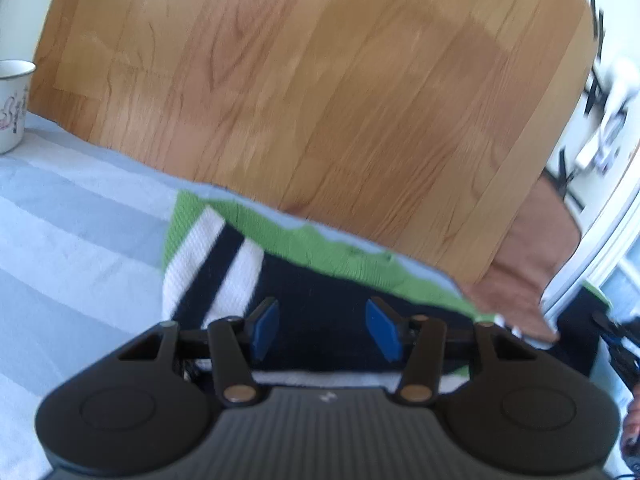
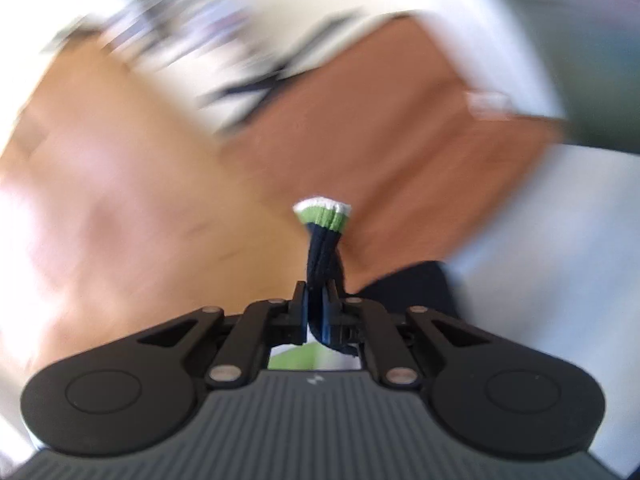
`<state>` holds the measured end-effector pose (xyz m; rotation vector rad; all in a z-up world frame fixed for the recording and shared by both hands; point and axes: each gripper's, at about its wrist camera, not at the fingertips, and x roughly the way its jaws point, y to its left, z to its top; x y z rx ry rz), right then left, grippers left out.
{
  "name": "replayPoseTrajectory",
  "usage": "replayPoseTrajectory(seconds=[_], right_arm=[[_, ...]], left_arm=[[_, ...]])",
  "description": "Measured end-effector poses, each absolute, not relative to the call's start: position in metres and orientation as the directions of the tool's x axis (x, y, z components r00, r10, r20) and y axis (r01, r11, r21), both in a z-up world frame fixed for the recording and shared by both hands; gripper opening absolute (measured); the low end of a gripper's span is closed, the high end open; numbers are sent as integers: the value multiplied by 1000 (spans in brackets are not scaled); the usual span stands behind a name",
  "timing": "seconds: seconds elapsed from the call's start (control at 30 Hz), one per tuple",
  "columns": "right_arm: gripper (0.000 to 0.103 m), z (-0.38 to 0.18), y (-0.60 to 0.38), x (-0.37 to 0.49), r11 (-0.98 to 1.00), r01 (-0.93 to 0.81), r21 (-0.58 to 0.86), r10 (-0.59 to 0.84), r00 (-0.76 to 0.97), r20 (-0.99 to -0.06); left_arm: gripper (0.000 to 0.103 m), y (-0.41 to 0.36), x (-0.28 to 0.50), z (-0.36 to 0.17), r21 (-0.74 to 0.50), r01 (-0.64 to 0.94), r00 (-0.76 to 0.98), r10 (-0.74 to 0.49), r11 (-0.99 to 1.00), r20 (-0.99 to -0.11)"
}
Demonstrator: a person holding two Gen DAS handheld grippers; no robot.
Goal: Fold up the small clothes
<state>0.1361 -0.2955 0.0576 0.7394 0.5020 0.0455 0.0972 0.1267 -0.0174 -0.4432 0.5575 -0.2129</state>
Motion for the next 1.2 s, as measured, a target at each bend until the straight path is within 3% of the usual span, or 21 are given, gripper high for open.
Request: replayPoseTrajectory(seconds=[0.2,0.33,0.47,0.57,0.7,0.77,0.83,0.9,1.03,1.07,1.13,1.2], right_arm=[[9,68,-137,191,792,-256,554,522,755,-397],[10,29,-49,197,756,-438,487,649,599,-469],[21,-8,-7,192,693,-544,473,703,366,-610],[26,0,-38,184,680,-528,508,726,388,-568],[34,22,-118,178,750,-390,535,653,564,-504],[40,25,-155,176,810,-271,520,550,658,-514],[46,22,-181,181,862,-157,481,436,713,-549],[47,17,-197,188,888,-95,450,370,728,-577],[53,-2,-198,210,916,-80,393,339,677,-653],[52,-10,-193,216,931,-72,357,313,659,-684],[32,-23,-188,221,952,-77,295,275,636,-721],[9,-25,-196,217,949,-78,304,275,676,-684]], left_arm=[[53,159,91,-4,-529,57,864,-307,847,-399],[54,171,98,-7,-566,31,856,-314,824,-410],[54,166,109,-15,-545,30,824,-329,838,-460],[52,158,115,-21,-519,31,800,-332,854,-500],[50,147,117,-26,-467,33,784,-313,883,-536],[37,141,117,-28,-444,40,778,-306,895,-549],[12,137,117,-30,-434,59,770,-318,899,-553],[4,131,117,-31,-420,80,766,-325,904,-555],[3,123,115,-32,-363,94,782,-294,927,-550],[3,121,114,-32,-351,95,789,-286,931,-544],[2,120,113,-32,-328,89,804,-263,940,-534],[2,119,113,-31,-312,81,819,-242,947,-520]])
